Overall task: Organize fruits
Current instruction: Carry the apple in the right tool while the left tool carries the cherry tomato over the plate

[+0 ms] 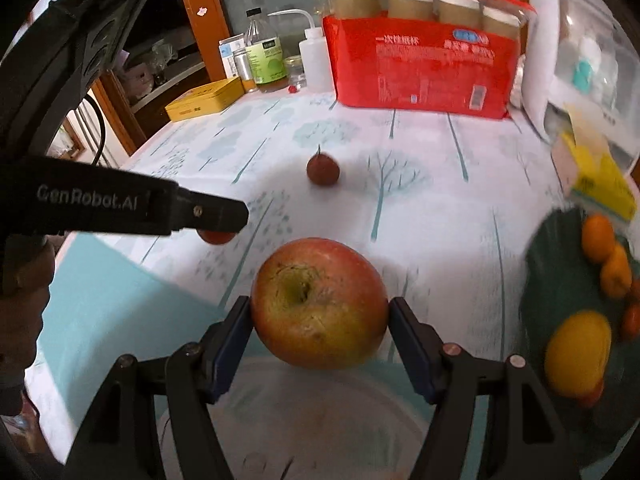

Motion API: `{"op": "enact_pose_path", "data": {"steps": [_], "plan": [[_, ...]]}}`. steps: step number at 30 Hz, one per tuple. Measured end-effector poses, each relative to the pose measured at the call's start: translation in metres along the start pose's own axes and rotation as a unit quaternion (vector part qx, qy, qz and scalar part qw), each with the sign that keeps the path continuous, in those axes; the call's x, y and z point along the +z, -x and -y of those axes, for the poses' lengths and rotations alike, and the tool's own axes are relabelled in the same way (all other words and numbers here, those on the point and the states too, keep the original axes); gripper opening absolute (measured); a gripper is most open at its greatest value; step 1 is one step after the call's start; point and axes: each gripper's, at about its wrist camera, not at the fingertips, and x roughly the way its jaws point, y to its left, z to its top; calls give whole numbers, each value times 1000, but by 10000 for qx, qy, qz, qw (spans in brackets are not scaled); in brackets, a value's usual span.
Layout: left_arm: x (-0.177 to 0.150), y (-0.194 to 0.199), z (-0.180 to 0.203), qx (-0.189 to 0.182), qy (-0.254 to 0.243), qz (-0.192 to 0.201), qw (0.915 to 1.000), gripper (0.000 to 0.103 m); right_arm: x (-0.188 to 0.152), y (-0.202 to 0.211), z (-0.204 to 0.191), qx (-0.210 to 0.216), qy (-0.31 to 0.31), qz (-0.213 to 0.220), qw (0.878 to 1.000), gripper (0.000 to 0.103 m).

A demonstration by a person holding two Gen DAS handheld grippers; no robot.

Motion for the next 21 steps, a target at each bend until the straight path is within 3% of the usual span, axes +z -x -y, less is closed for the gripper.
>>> {"op": "enact_pose_path", "data": {"steps": [11,21], "plan": [[-45,23,50,93,-54,-140,9998,25,-40,58,33,55,-141,-48,9999,69],[-51,43,117,-4,-102,60,9999,25,-51,110,79,54,-110,121,9999,69]]}}
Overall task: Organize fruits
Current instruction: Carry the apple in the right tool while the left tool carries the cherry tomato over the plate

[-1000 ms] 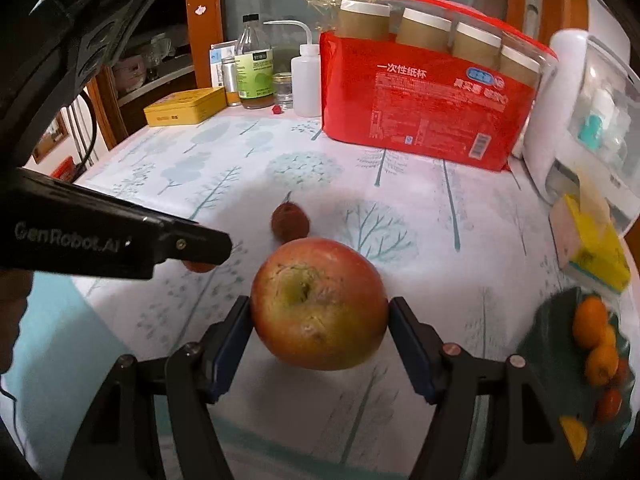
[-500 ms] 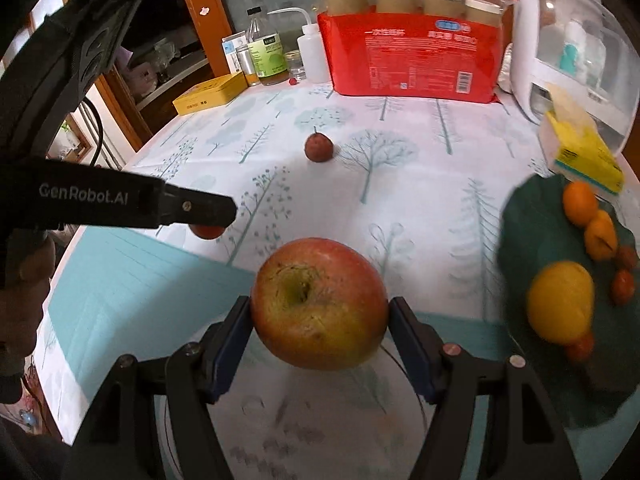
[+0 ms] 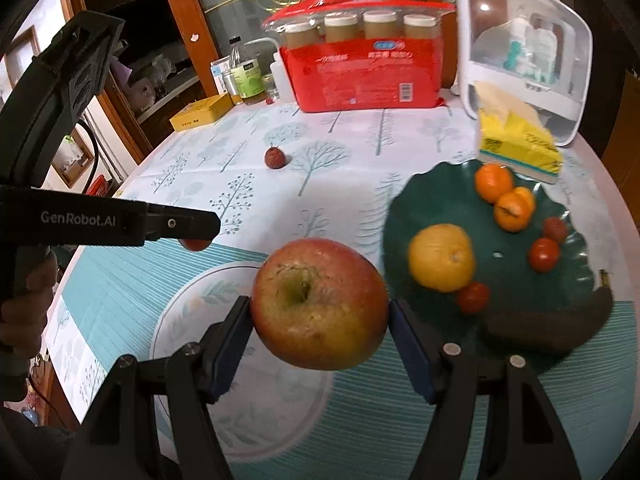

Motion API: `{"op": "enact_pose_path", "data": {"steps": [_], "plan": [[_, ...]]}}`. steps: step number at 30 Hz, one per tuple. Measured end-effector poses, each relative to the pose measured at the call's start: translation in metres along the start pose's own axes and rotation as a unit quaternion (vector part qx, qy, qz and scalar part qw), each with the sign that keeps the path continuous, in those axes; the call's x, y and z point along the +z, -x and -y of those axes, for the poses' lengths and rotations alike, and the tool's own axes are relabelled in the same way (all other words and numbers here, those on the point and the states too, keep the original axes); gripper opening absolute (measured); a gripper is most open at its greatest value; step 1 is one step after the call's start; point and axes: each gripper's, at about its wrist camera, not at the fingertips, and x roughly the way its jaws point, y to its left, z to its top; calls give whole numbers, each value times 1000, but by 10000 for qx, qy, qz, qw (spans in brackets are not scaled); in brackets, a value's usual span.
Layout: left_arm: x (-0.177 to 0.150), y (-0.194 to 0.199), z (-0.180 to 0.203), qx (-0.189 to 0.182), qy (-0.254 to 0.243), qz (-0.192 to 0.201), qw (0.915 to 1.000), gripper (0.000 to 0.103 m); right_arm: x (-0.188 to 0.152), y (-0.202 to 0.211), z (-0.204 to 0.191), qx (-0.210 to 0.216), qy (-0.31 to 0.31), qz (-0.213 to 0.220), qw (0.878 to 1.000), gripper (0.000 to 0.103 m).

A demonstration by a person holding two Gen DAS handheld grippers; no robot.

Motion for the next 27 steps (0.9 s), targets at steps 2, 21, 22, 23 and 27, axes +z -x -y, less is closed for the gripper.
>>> {"op": "enact_pose_path", "data": {"steps": [2,21,22,23,27], "plan": [[1,4,17,-11,5,70,10000,25,0,8,10,21,37,33,10000,69],[36,-18,139,-149,-71,515,9985,25,1,50,124,-76,287,249,9992,69],[38,-23,145,-166,-97,502,9986,25,0,49,130,-75,263,256,9993,69],[39,-26,148,-183,-113,498,9985,25,0,48,135,-73,243,260,9993,69],[46,-49,169,-267,-239,462,9983,25,-1,45,156,-53,192,356,9992,69]]}}
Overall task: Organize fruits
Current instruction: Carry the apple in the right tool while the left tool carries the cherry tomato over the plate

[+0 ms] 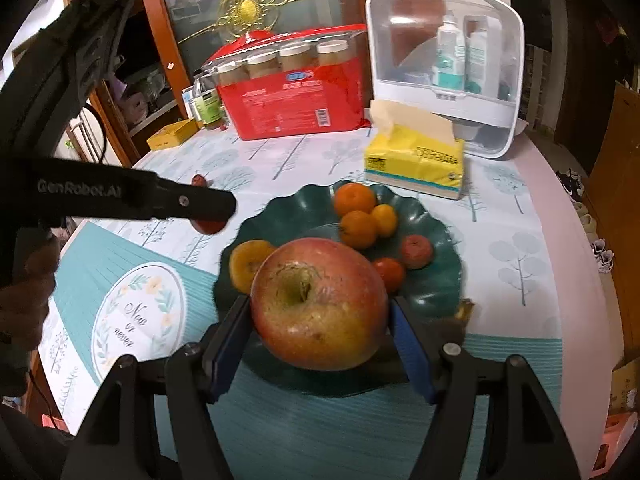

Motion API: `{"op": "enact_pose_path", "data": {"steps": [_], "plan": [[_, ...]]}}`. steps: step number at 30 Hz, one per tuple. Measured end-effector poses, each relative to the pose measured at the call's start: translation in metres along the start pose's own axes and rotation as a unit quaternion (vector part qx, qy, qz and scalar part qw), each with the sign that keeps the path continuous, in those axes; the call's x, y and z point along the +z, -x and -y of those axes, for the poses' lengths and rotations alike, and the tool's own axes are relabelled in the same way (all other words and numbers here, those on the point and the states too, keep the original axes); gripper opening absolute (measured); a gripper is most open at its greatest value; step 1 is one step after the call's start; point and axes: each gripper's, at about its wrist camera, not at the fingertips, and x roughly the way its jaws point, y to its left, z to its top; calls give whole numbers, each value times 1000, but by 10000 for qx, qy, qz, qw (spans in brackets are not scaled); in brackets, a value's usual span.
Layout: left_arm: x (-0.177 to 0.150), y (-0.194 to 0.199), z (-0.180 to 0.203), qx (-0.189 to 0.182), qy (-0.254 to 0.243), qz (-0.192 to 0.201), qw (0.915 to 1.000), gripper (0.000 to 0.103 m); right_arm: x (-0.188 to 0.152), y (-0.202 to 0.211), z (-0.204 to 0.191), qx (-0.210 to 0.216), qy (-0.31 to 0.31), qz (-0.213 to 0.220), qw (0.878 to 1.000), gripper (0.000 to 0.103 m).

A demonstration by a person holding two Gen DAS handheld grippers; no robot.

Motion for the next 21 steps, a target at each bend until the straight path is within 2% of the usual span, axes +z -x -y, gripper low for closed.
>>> {"op": "enact_pose_path", "data": {"steps": [7,16,20,21], "plan": [[7,-33,14,51,-110,-118,9999,25,-2,-12,16,56,16,90,9999,69],[11,-55,11,183,-83,-373,9991,26,-4,-27,23,190,-128,-79,9997,70],[10,-57,10,268,-28,-468,9985,38,-4,-29,19,167,-84,-131,9997,70],[10,-56,9,283,-8,-460,9985,45,-4,-27,18,207,-98,-105,9997,70]]}}
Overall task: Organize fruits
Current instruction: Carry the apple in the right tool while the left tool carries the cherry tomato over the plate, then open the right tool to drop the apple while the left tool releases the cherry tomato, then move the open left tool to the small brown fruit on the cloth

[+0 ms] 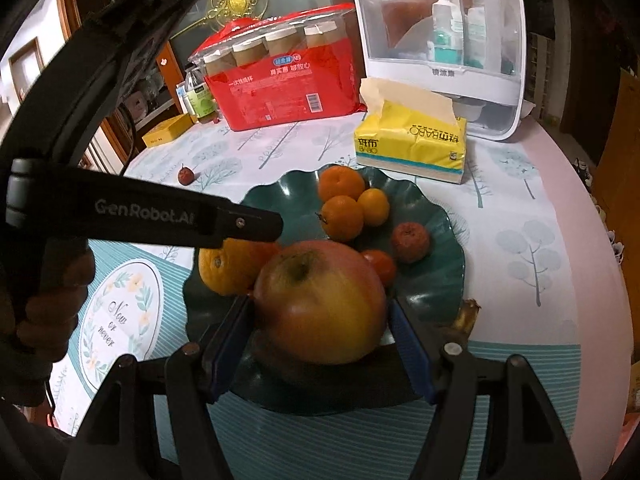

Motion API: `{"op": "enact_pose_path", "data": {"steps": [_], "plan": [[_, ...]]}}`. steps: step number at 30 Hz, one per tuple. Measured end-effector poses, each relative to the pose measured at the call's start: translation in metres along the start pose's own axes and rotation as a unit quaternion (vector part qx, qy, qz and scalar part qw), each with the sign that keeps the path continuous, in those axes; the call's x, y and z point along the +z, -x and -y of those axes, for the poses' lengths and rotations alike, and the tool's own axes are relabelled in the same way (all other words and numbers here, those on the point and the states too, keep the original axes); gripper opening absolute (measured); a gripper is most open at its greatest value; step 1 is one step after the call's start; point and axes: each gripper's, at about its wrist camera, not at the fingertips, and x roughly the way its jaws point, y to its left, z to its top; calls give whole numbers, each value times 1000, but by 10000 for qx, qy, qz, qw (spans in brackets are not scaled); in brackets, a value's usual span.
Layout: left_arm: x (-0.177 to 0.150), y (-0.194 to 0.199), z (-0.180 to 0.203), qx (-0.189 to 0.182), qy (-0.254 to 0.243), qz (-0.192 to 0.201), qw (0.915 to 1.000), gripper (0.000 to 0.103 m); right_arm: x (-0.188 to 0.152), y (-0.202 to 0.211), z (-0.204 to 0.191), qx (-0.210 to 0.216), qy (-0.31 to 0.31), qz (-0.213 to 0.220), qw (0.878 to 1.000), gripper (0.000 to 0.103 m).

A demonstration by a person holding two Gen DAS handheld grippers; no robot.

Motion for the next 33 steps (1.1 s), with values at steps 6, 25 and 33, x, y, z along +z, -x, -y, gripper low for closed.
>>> {"op": "enact_pose_path", "data": {"steps": [6,25,33], "plan": [[-2,18,-7,183,108,130,9997,63,0,2,-2,-61,-53,-94,9999,70],[-37,84,-90,711,868,369,9930,76,-1,19,-31,-493,-422,-570,9963,70],[-42,95,-150,940,1118,202,9891,81,11,16,-51,-633,-706,-703,9930,71]]}}
